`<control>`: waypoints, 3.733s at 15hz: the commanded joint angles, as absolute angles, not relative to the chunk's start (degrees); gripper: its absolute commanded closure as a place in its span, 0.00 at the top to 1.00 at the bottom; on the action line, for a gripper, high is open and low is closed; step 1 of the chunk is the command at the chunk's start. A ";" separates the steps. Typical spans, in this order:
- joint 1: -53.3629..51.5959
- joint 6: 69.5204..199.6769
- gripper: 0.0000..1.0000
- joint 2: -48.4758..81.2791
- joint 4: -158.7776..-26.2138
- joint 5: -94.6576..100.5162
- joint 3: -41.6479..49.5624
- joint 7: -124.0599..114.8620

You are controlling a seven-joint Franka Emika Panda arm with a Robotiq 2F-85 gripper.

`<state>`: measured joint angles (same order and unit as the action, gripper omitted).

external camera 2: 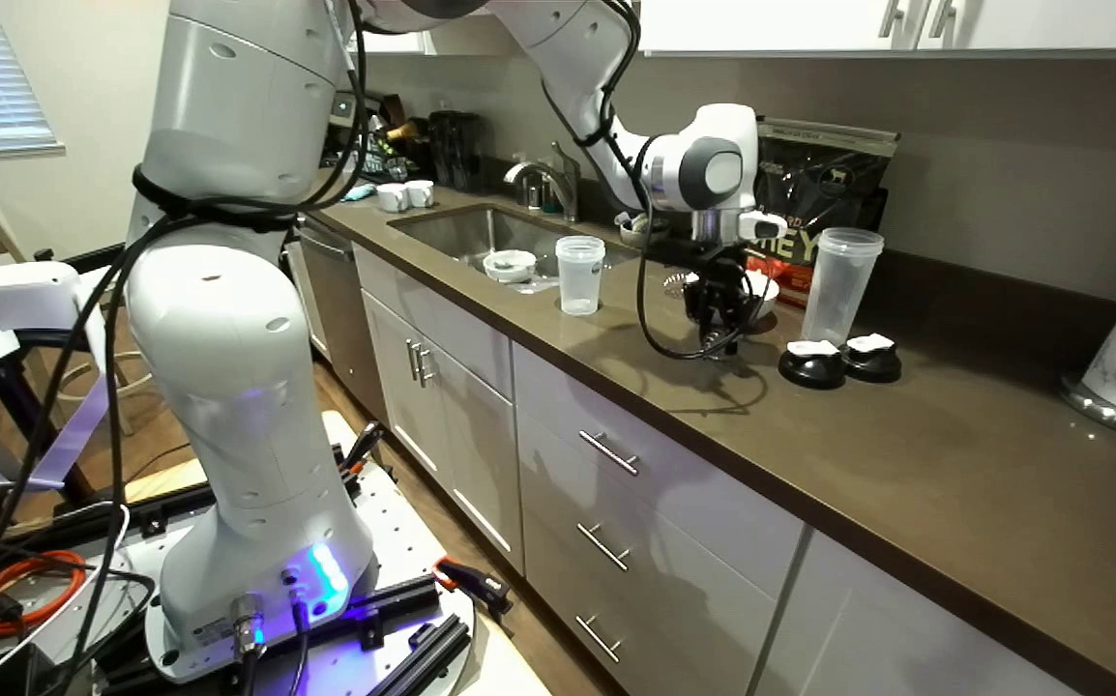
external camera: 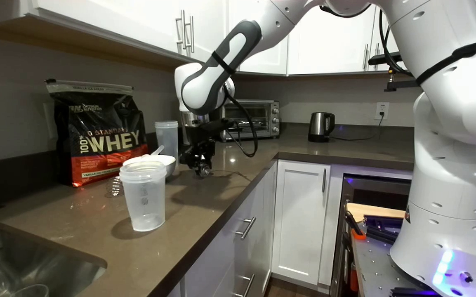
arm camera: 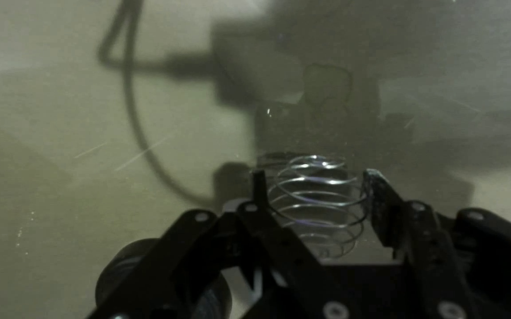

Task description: Pick up the silver blending ball on the right and place it inside the clear bottle on the left

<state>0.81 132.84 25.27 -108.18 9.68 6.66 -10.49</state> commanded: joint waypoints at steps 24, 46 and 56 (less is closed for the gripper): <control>-2.49 132.49 0.48 -3.75 -126.08 8.71 -1.78 -4.44; -7.68 132.44 0.76 -3.74 -123.95 7.38 -7.20 2.00; -4.47 131.15 1.00 2.95 -123.09 8.15 -3.48 -0.35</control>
